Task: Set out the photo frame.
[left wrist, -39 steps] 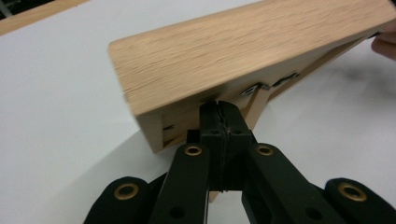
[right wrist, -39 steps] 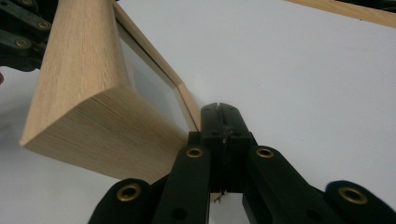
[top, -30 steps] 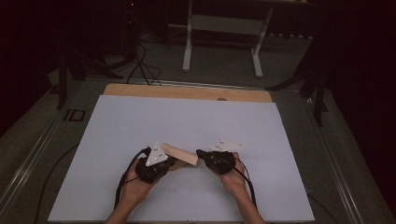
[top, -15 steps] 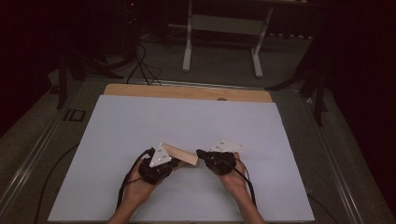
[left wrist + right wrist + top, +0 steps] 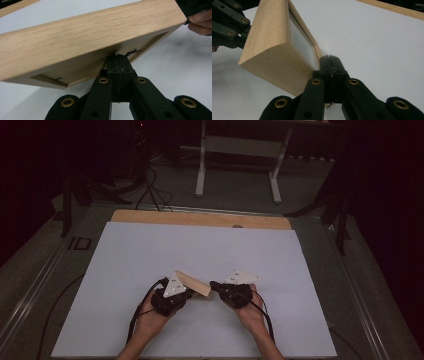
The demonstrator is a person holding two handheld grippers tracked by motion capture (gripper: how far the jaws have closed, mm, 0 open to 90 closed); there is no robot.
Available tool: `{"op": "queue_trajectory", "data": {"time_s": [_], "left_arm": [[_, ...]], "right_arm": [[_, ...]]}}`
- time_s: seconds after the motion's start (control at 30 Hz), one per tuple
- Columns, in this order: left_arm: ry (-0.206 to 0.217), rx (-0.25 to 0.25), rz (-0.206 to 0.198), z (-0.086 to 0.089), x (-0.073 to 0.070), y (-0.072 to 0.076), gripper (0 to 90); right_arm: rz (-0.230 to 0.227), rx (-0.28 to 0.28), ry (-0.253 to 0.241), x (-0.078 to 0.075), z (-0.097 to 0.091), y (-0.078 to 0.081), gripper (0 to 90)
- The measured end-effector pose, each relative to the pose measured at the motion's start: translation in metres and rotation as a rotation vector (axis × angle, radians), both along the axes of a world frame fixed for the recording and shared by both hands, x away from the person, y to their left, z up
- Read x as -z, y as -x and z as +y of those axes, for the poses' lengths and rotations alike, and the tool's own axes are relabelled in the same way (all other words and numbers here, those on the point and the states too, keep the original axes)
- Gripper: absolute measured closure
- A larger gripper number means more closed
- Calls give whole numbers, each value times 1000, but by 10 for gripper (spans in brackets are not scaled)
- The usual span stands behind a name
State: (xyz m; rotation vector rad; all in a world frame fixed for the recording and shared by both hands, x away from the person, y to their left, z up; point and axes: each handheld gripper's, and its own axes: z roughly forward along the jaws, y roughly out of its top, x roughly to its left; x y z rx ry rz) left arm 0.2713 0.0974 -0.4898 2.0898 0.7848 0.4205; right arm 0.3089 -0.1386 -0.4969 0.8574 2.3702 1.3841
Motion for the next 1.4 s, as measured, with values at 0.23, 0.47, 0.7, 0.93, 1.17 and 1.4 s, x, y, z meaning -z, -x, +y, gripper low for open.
{"op": "queue_trajectory", "data": {"time_s": [0.23, 0.47, 0.7, 0.93, 1.17, 1.4], "left_arm": [[-7, -3, 4, 0, 2, -2, 894], [-9, -5, 8, 0, 3, -3, 894], [-2, -8, 16, 3, 4, -4, 893], [3, -8, 24, 6, 5, -5, 893], [-1, -29, 28, 9, 7, -7, 893], [2, -45, 24, 12, 10, -10, 893]], "right_arm": [[-4, -12, 6, 0, 2, 2, 897], [-23, -22, 32, -1, 4, 6, 897], [-32, -38, 37, -3, 6, 11, 897], [-33, -58, 41, -4, 7, 16, 897], [-39, -85, 45, -5, 14, 21, 897], [-39, -110, 47, -4, 23, 24, 896]]}}
